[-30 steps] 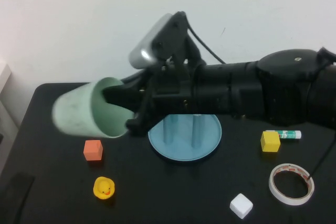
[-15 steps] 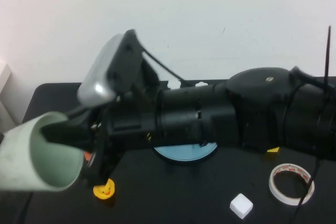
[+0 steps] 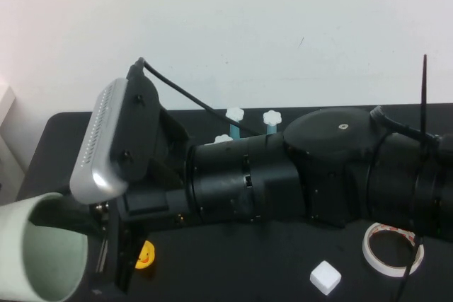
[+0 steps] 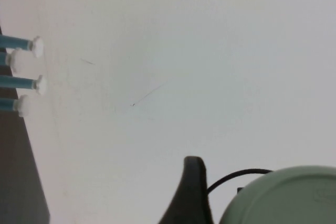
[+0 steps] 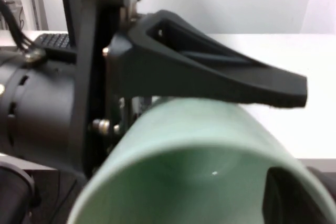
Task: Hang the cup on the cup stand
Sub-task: Adjust the cup with two arms, then place the cup on the cup holder
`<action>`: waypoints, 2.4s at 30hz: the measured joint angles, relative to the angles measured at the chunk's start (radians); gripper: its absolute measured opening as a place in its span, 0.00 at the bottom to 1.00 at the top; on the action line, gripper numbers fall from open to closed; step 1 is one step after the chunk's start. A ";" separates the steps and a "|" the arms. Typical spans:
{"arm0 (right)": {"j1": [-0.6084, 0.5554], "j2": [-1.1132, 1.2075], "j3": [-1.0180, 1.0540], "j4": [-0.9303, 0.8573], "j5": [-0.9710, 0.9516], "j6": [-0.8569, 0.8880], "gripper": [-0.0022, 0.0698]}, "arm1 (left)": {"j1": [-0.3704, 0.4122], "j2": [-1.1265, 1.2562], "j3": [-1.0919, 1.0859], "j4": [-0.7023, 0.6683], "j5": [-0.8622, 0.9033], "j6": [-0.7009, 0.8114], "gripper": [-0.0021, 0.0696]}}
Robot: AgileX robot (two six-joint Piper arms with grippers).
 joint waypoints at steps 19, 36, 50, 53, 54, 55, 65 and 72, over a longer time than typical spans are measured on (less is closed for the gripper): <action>-0.037 -0.122 0.000 -0.618 0.009 0.501 0.50 | 0.000 0.004 -0.114 0.002 -0.126 0.637 0.79; -0.038 -0.376 0.080 -1.733 0.560 1.419 0.05 | 0.000 0.476 -0.399 0.002 -0.005 1.798 0.79; -0.038 -0.798 0.543 -1.868 0.452 1.842 0.04 | 0.000 1.389 -1.002 0.021 0.509 1.994 0.79; -0.038 -0.863 0.570 -1.876 0.459 1.905 0.04 | -0.002 1.569 -1.166 0.025 0.608 2.005 0.79; -0.038 -0.882 0.572 -1.879 0.467 1.925 0.04 | -0.010 1.617 -1.209 0.030 0.633 2.007 0.79; -0.038 -0.899 0.572 -1.886 0.472 1.941 0.04 | -0.018 1.672 -1.264 0.032 0.648 2.009 0.79; -0.038 -0.976 0.576 -1.899 0.591 2.038 0.04 | -0.156 2.010 -1.664 0.039 0.558 2.016 0.79; -0.038 -0.976 0.576 -1.899 0.615 2.059 0.04 | -0.199 2.088 -1.705 0.039 0.418 2.018 0.79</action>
